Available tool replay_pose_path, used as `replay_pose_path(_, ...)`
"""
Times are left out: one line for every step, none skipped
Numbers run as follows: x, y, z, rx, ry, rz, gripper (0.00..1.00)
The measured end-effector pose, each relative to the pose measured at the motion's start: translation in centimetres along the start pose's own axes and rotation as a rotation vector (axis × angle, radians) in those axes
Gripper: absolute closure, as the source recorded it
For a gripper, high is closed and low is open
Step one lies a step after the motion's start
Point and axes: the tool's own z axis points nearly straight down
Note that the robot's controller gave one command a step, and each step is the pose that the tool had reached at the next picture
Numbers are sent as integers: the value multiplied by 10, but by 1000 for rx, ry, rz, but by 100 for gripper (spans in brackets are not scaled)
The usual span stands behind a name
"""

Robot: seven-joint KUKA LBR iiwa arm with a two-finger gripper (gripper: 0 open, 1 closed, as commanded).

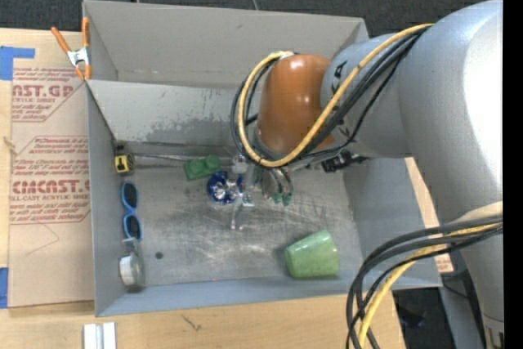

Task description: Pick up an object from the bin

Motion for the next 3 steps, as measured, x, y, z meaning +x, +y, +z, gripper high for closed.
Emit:
replay_pose_path(0,1,1,-1,0,1,100)
replay_pose_path(-8,14,-107,2,8,19,100)
replay_pose_path(-9,22,-165,1,9,21,100)
